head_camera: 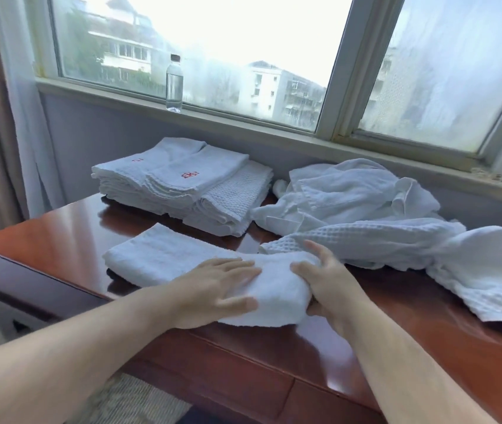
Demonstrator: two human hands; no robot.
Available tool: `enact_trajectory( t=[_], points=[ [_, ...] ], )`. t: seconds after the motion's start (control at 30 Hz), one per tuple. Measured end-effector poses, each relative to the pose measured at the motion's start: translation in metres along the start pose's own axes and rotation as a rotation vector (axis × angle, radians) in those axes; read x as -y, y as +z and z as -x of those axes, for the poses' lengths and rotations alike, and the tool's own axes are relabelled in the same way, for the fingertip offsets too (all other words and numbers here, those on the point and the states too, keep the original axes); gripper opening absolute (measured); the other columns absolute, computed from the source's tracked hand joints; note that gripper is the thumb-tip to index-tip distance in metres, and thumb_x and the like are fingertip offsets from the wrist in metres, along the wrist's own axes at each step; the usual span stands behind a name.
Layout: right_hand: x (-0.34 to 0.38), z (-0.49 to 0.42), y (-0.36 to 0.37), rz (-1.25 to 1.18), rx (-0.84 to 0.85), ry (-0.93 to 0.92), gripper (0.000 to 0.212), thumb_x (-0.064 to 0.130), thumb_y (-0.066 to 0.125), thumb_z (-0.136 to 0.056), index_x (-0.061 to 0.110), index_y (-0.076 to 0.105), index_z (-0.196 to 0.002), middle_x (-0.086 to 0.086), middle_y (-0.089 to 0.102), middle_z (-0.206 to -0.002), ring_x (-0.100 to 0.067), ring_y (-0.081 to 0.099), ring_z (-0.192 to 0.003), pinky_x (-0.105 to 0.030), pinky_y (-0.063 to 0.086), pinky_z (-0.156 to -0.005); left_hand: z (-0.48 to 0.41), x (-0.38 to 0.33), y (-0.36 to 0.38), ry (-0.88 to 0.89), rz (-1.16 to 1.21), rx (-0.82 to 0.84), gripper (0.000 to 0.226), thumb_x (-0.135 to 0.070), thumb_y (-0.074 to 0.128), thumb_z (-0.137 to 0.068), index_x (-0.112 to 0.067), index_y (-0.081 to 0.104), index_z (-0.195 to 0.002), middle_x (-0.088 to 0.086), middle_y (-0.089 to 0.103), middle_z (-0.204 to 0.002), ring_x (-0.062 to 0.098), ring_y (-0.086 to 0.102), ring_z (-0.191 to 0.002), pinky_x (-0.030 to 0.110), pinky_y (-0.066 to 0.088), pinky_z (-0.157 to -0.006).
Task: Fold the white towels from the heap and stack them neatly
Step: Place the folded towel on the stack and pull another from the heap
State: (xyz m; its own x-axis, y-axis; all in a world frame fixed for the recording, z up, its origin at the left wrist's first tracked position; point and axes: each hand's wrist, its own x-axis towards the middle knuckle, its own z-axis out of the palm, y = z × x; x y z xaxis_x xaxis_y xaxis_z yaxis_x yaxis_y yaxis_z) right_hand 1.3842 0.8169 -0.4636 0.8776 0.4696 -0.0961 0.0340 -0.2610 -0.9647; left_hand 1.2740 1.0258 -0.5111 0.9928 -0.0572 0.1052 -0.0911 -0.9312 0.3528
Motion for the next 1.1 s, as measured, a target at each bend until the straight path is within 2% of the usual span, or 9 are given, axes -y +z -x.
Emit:
enact_trajectory(
  t=[0.13,0.23,0.33,0.5,0.6,0.7,0.8,0.97,1.1],
  points=[
    [0.054,0.016,0.010,-0.169,0.135,-0.090,0.008,0.022,0.060,-0.097,0.014,0.061,-0.098,-0.012,0.067,-0.072,-0.019,0.058,-0.048,-0.028,0.045,-0.047,0.017,-0.025,-0.002,0.048,0.036,-0.260,0.072,-0.071,0.063,-0.069,-0.055,0.029,-0.131,-0.063,0.027,-0.118,-0.026,0.032,-0.116,-0.005,0.021,-0.094],
    [0.098,0.020,0.012,-0.207,0.231,-0.162,0.019,0.028,0.057,-0.095,0.012,0.062,-0.102,-0.016,0.074,-0.077,-0.023,0.066,-0.056,-0.023,0.046,-0.044,0.015,-0.035,-0.018,-0.048,0.518,-0.494,0.009,-0.045,0.063,-0.080,-0.042,0.060,-0.089,-0.037,0.061,-0.080,-0.004,0.056,-0.075,0.009,0.040,-0.067],
    [0.121,0.014,-0.003,-0.315,0.266,-0.294,0.023,0.029,0.060,-0.093,0.017,0.060,-0.113,-0.018,0.076,-0.092,-0.024,0.069,-0.066,-0.024,0.050,-0.050,0.019,-0.036,-0.053,-0.001,1.092,-0.503,0.025,-0.028,0.060,-0.087,-0.020,0.068,-0.108,-0.009,0.075,-0.097,0.008,0.069,-0.092,0.020,0.053,-0.078],
    [0.094,0.001,-0.014,-0.115,0.007,-0.349,0.078,0.069,0.071,-0.071,0.023,0.058,-0.133,-0.002,0.069,-0.117,-0.015,0.067,-0.100,-0.032,0.051,-0.083,0.027,-0.036,-0.103,-0.002,1.299,-0.426,0.024,-0.036,0.063,-0.086,-0.028,0.078,-0.103,0.007,0.074,-0.114,0.025,0.072,-0.101,0.034,0.059,-0.078],
    [0.089,0.001,-0.005,-0.317,0.332,-0.308,0.091,0.075,0.057,-0.072,0.020,0.050,-0.145,-0.009,0.064,-0.136,-0.026,0.059,-0.128,-0.047,0.043,-0.109,0.027,-0.040,-0.136,0.017,1.376,-0.387,0.032,-0.037,0.064,-0.086,-0.019,0.074,-0.111,0.013,0.073,-0.114,0.031,0.073,-0.099,0.040,0.060,-0.074],
    [0.116,0.010,0.011,-0.500,0.489,-0.412,0.058,0.051,0.056,-0.090,0.016,0.059,-0.136,-0.010,0.065,-0.134,-0.027,0.062,-0.124,-0.039,0.055,-0.095,0.026,-0.046,-0.163,0.012,1.383,-0.362,0.045,-0.042,0.066,-0.088,-0.018,0.063,-0.126,0.013,0.073,-0.115,0.032,0.073,-0.098,0.043,0.060,-0.073],
    [0.136,0.011,0.028,-0.442,0.396,-0.480,0.039,0.029,0.067,-0.092,0.006,0.064,-0.125,-0.014,0.072,-0.120,-0.032,0.070,-0.108,-0.040,0.060,-0.083,0.022,-0.043,-0.176,-0.008,1.367,-0.402,0.051,-0.046,0.067,-0.086,-0.022,0.062,-0.130,0.011,0.071,-0.120,0.033,0.071,-0.105,0.048,0.059,-0.082],
    [0.111,-0.010,0.053,-0.363,0.266,-0.413,0.040,0.030,0.073,-0.085,0.005,0.068,-0.115,-0.016,0.075,-0.109,-0.035,0.073,-0.097,-0.047,0.061,-0.082,0.020,-0.011,-0.153,-0.130,1.327,-0.383,0.036,-0.051,0.069,-0.086,-0.026,0.074,-0.111,0.009,0.074,-0.115,0.031,0.073,-0.100,0.049,0.059,-0.079],
    [0.068,-0.038,0.077,-0.208,0.093,-0.328,0.019,0.025,0.073,-0.092,0.012,0.071,-0.106,-0.003,0.078,-0.094,-0.021,0.076,-0.084,-0.035,0.061,-0.071,0.014,0.024,-0.100,-0.250,1.280,-0.371,0.037,-0.038,0.062,-0.097,-0.017,0.061,-0.128,0.009,0.070,-0.124,0.029,0.068,-0.112,0.049,0.053,-0.099]
  ],
)
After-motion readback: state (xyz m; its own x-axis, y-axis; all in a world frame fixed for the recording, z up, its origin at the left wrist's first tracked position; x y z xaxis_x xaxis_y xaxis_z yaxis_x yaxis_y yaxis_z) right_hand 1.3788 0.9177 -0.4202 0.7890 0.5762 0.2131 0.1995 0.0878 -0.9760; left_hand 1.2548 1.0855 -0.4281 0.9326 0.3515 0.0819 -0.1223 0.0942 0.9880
